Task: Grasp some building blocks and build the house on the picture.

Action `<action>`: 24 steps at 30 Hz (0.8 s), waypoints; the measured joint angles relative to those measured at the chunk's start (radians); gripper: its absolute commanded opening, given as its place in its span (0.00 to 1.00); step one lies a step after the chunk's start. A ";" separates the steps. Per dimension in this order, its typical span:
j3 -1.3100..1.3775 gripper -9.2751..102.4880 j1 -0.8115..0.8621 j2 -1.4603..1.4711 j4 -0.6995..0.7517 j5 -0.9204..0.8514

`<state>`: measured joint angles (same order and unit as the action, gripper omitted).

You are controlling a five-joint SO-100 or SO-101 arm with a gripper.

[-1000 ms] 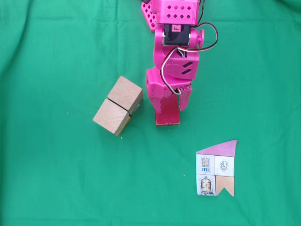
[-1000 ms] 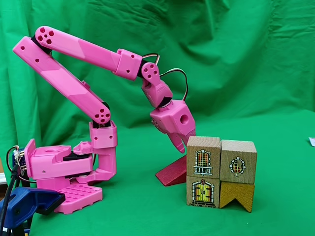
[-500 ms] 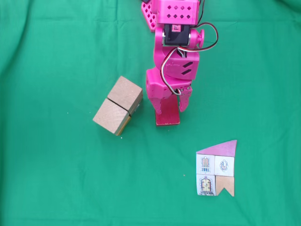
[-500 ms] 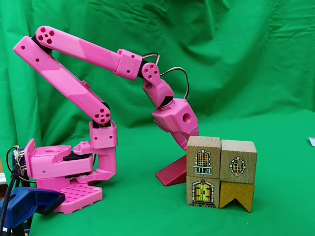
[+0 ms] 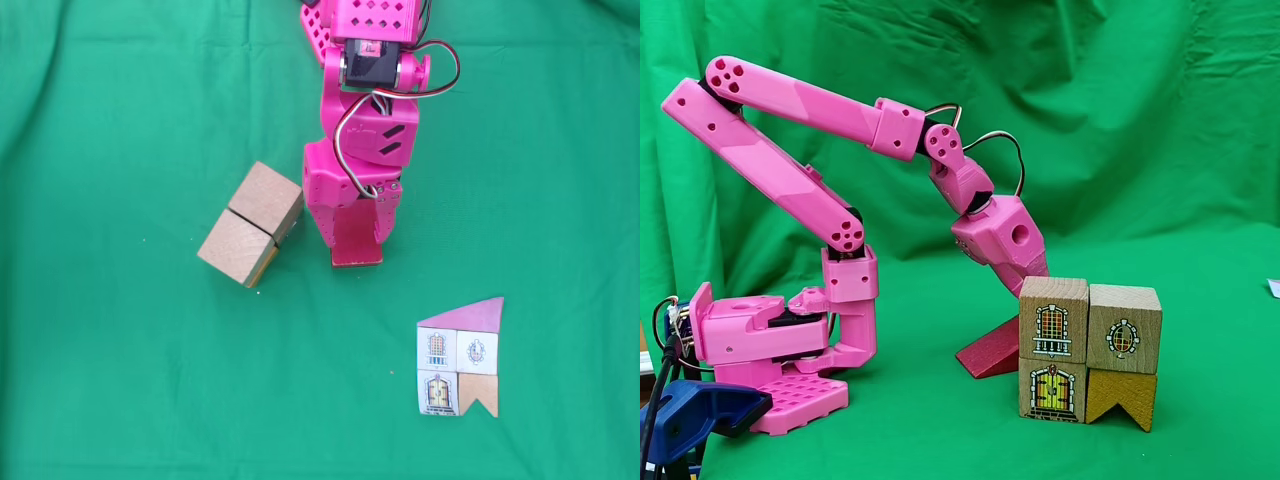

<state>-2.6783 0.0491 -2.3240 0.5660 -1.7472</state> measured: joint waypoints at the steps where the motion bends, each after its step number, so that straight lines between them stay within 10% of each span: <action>1: 0.000 0.27 0.000 0.000 0.000 0.000; 24: 0.000 0.42 0.054 0.000 0.000 -0.002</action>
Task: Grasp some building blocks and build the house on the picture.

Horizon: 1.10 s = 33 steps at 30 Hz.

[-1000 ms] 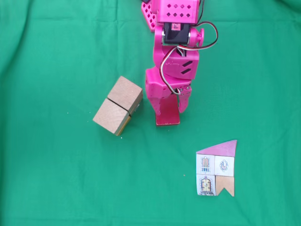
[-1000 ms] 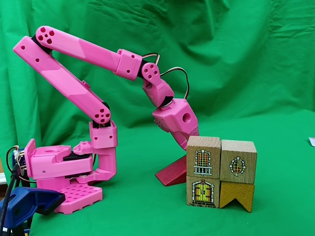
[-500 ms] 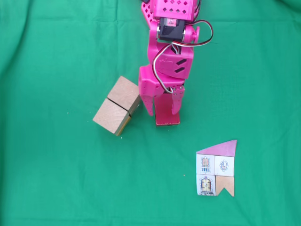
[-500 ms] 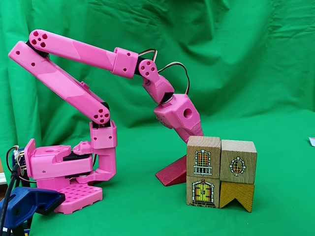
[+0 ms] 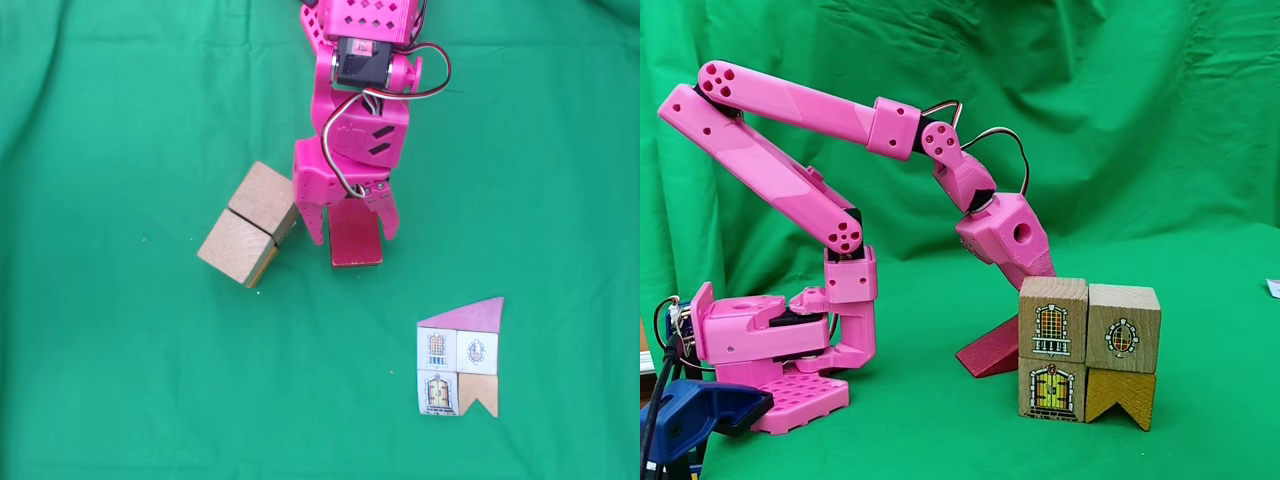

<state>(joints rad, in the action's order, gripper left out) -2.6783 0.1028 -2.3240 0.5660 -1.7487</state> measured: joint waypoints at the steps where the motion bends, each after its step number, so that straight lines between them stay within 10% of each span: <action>1: 0.000 0.42 0.000 0.002 0.000 0.000; 33: 0.089 0.42 -0.002 0.258 -0.003 -0.002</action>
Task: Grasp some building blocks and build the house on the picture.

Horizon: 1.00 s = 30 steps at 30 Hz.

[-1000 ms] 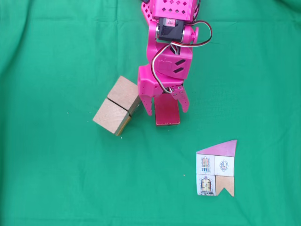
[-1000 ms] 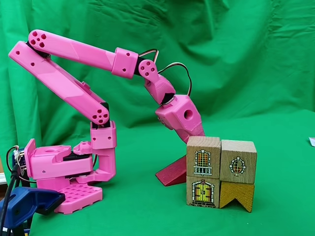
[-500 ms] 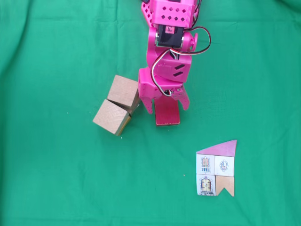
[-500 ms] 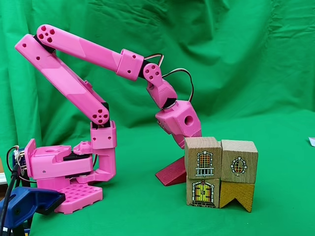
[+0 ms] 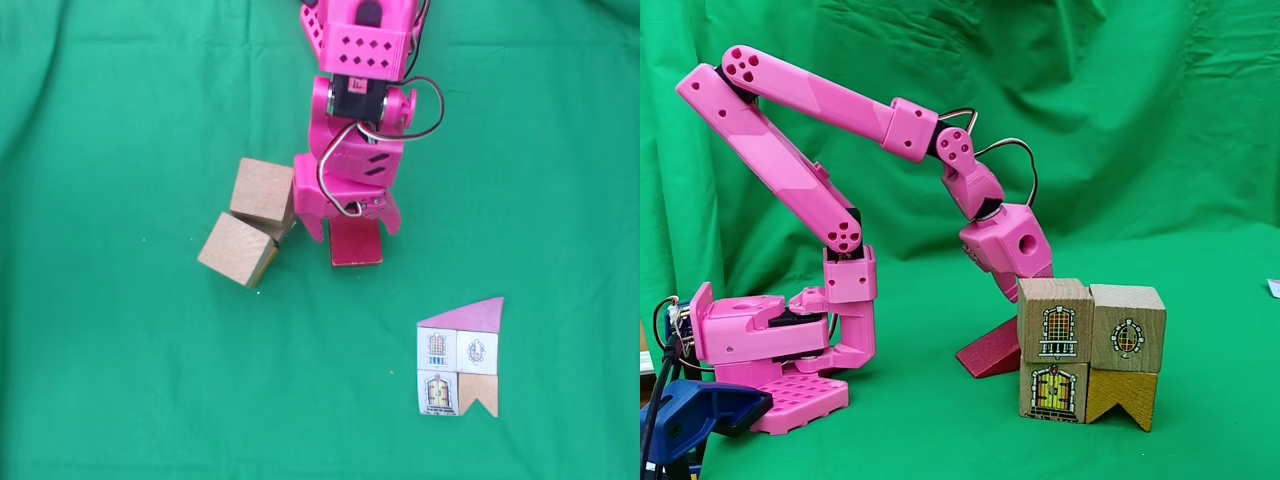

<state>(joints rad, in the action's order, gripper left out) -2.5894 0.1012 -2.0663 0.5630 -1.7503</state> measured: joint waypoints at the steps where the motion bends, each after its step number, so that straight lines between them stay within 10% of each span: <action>1: 0.003 0.42 0.000 0.011 0.000 0.000; 30: 0.049 0.41 -0.005 0.095 -0.089 -0.005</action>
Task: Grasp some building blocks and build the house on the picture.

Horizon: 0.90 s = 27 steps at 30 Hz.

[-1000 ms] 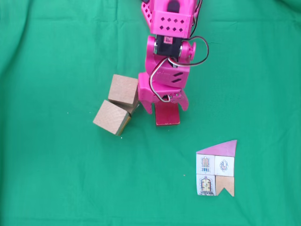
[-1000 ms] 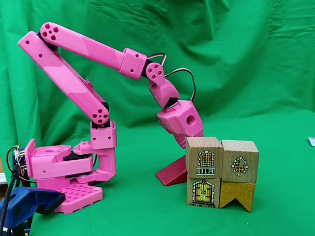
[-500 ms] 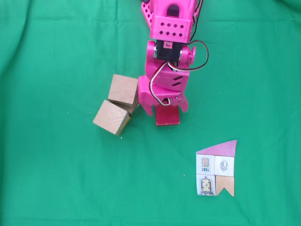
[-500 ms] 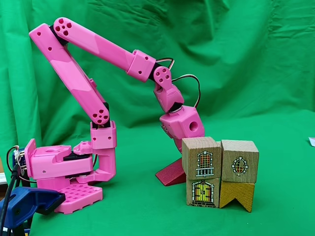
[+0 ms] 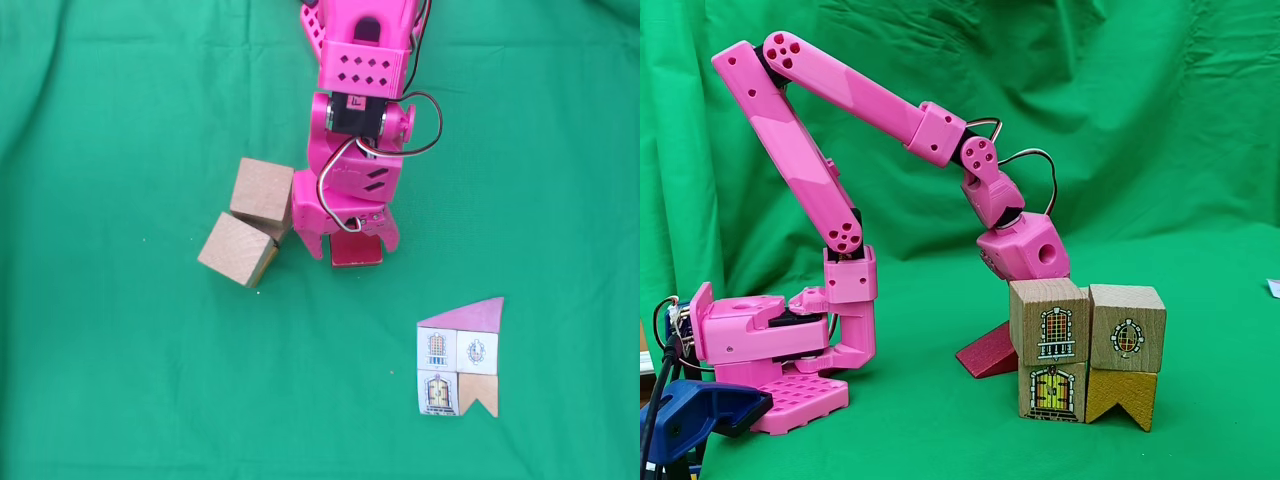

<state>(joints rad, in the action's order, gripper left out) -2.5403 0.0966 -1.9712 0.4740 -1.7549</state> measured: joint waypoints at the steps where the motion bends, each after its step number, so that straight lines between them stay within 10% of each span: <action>1: 0.000 0.41 0.000 0.000 0.000 0.000; 27: 0.000 0.25 -0.012 0.000 0.000 0.006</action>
<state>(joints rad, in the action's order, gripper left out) -2.5403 0.0844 -1.9712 0.4740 -1.7487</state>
